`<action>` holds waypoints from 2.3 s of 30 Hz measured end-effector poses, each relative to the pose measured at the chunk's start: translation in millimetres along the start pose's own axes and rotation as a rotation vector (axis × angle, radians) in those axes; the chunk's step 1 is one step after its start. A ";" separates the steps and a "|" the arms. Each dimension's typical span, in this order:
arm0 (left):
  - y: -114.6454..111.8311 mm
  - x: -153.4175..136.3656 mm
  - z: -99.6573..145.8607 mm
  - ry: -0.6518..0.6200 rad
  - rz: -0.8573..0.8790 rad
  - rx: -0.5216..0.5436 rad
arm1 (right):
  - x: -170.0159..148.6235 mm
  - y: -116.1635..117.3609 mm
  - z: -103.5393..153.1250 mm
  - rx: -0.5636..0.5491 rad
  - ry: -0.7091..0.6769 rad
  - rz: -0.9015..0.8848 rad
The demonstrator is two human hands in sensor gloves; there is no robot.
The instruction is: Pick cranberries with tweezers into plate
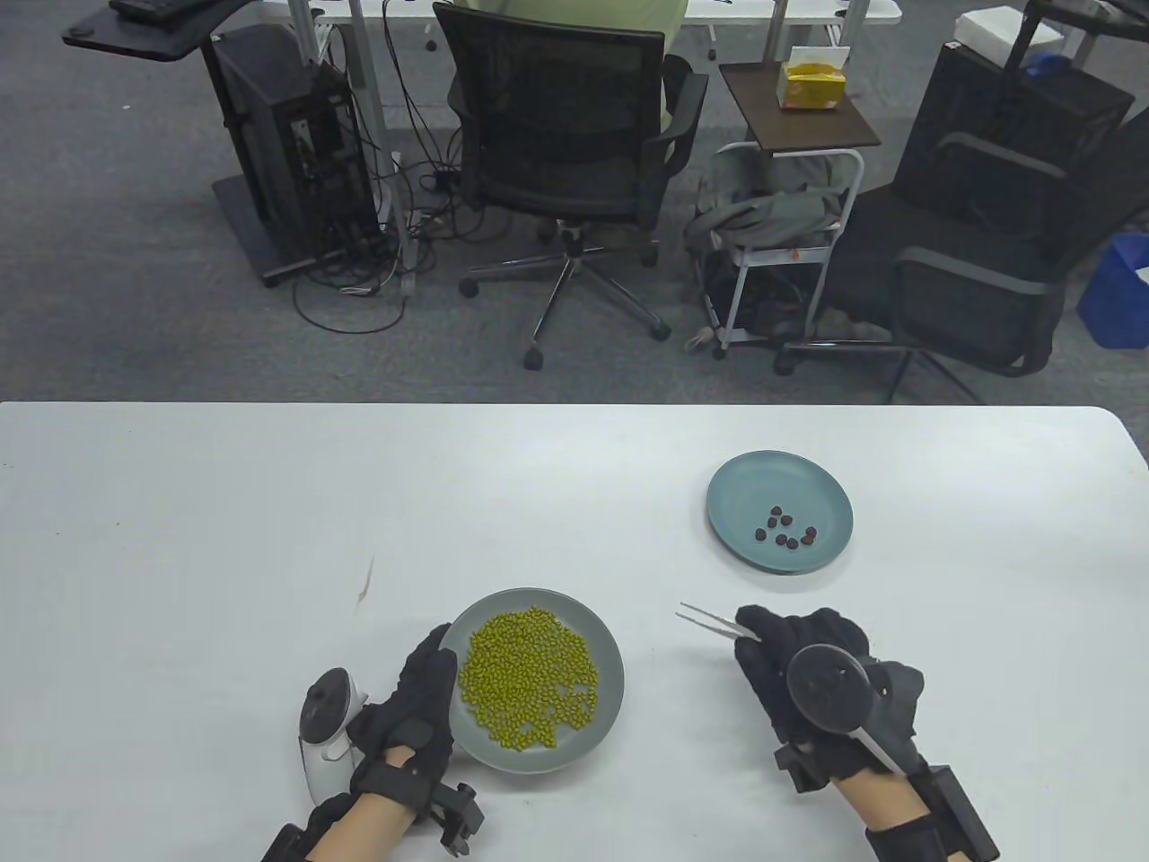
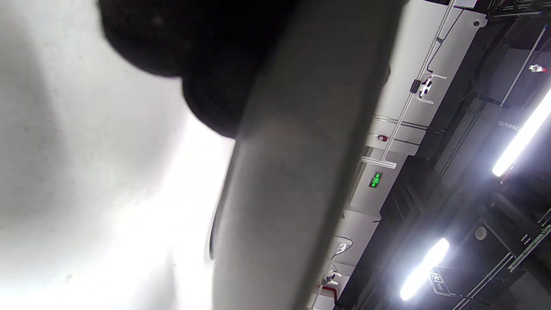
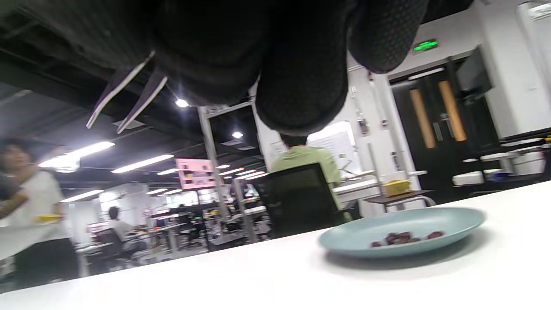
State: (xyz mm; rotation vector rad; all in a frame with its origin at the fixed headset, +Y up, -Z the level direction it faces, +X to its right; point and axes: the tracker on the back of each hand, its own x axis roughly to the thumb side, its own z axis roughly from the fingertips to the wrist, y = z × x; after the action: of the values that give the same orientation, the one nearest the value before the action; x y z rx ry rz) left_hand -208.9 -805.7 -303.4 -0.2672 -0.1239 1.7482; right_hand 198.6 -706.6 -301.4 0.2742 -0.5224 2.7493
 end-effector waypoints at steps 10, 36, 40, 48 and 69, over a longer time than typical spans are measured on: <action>1.0 -4.5 -0.7 0.024 -0.015 0.011 | 2.0 7.9 3.2 0.016 -0.042 -0.016; 117.6 15.2 -84.6 0.417 -0.232 0.360 | -12.7 2.4 3.0 0.051 -0.032 0.013; 116.9 24.5 -76.5 0.428 -0.423 0.399 | -13.3 0.7 3.7 0.045 -0.030 0.019; 97.7 62.8 -45.2 0.385 -1.179 0.385 | -9.1 -4.5 7.4 0.024 -0.056 0.052; -83.4 39.8 41.1 -0.273 -1.632 -0.173 | -3.6 7.6 11.1 0.070 -0.089 0.092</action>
State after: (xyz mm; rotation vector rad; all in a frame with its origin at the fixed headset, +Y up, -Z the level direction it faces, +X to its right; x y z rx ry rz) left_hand -146.4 -747.8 -248.8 0.0094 -0.5190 0.1336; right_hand 200.7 -718.6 -294.6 0.4001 -0.4725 2.8589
